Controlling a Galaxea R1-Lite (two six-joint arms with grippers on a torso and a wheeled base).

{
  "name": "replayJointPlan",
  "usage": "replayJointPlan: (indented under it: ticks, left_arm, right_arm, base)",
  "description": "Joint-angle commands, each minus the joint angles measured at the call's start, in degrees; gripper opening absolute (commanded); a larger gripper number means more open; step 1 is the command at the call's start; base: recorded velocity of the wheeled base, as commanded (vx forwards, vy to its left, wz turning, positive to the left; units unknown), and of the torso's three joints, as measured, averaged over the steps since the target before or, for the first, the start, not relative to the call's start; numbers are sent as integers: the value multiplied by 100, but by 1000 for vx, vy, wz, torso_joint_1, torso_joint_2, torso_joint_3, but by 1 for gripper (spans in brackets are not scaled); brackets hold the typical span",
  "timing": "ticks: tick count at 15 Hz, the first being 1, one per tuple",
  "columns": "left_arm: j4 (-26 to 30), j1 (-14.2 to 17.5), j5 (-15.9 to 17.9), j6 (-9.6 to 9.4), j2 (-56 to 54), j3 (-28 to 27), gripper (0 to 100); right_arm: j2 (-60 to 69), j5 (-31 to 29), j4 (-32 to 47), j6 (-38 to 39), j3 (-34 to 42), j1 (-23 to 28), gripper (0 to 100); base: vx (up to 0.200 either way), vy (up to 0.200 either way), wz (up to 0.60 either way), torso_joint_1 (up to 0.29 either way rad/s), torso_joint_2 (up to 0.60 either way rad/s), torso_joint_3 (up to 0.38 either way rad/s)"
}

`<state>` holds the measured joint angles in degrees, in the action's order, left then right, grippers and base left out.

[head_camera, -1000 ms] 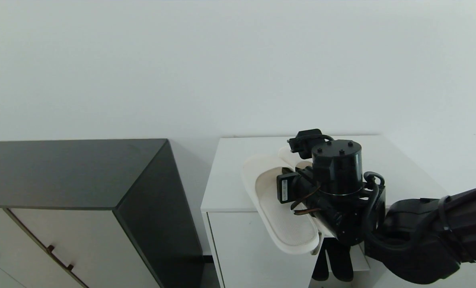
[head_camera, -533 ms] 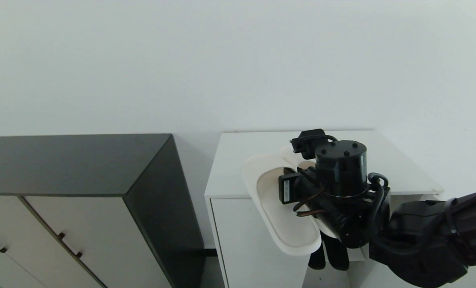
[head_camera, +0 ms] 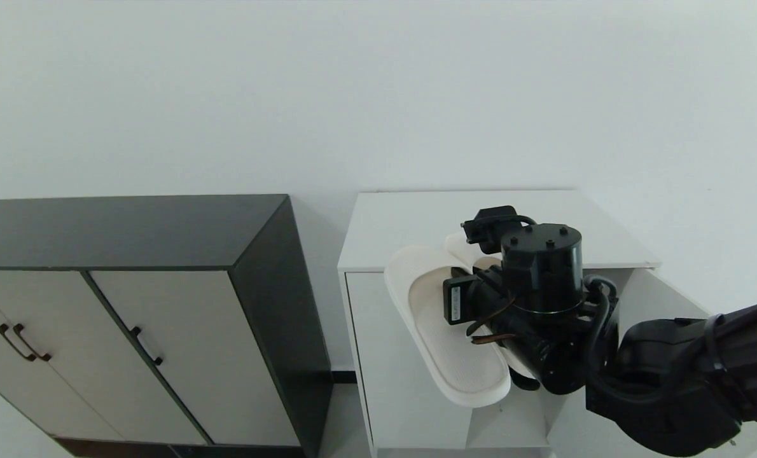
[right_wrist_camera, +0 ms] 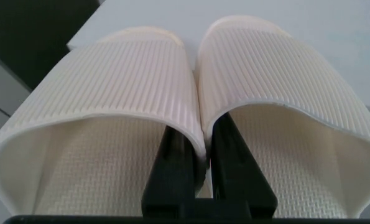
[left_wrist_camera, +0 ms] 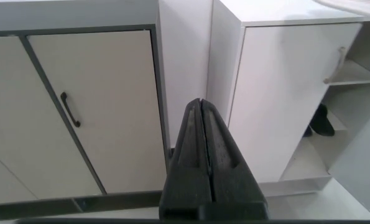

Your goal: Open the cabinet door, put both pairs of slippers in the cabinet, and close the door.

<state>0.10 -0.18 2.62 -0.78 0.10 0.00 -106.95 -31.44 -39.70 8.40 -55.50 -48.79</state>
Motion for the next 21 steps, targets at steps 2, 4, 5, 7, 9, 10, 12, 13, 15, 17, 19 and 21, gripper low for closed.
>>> replayJointPlan:
  ticks: [2, 4, 5, 7, 9, 10, 12, 13, 15, 17, 19, 21]
  left_arm:
    - [-1, 1, 2, -10, 8, 0, 0]
    - [-1, 1, 2, -1, 8, 0, 0]
    - [-1, 1, 2, -1, 8, 0, 0]
    - [-1, 1, 10, -1, 8, 0, 0]
    - [-1, 1, 2, -1, 8, 0, 0]
    - [-1, 1, 2, -1, 8, 0, 0]
    - [-1, 1, 2, -1, 8, 0, 0]
    - [-1, 1, 2, -1, 8, 0, 0]
    - [-1, 1, 2, -10, 8, 0, 0]
    - [-1, 1, 2, -1, 8, 0, 0]
    - [-1, 1, 2, -1, 8, 0, 0]
    - [-1, 1, 2, -1, 8, 0, 0]
  right_arm:
    - [-37, 6, -222, -40, 128, -17, 0]
    - [-37, 15, -239, -84, 215, -26, 0]
    - [-37, 15, -239, -84, 224, -26, 0]
    - [-28, 33, -239, -93, 268, -26, 0]
    - [-37, 15, -248, -154, 268, -17, 0]
    - [-37, 15, -248, -154, 268, -26, 0]
    - [-37, 15, -248, -154, 268, -17, 0]
    - [-37, 15, -248, -154, 268, -17, 0]
    - [-37, 15, -248, -154, 277, -17, 0]
    - [-37, 15, -239, -163, 286, -17, 0]
    - [-45, 15, -239, -163, 286, -17, 0]
    - [-45, 24, -248, -154, 286, -17, 0]
  base:
    - [0, 0, 0, 0, 0, 0]
    - [0, 0, 0, 0, 0, 0]
    - [0, 0, 0, 0, 0, 0]
    - [0, 0, 0, 0, 0, 0]
    - [0, 0, 0, 0, 0, 0]
    - [0, 0, 0, 0, 0, 0]
    - [0, 0, 0, 0, 0, 0]
    - [0, 0, 0, 0, 0, 0]
    - [0, 0, 0, 0, 0, 0]
    - [0, -200, 0, 2, 0, 2]
    - [0, -200, 0, 0, 2, 2]
    - [0, -200, 0, 7, 5, 5]
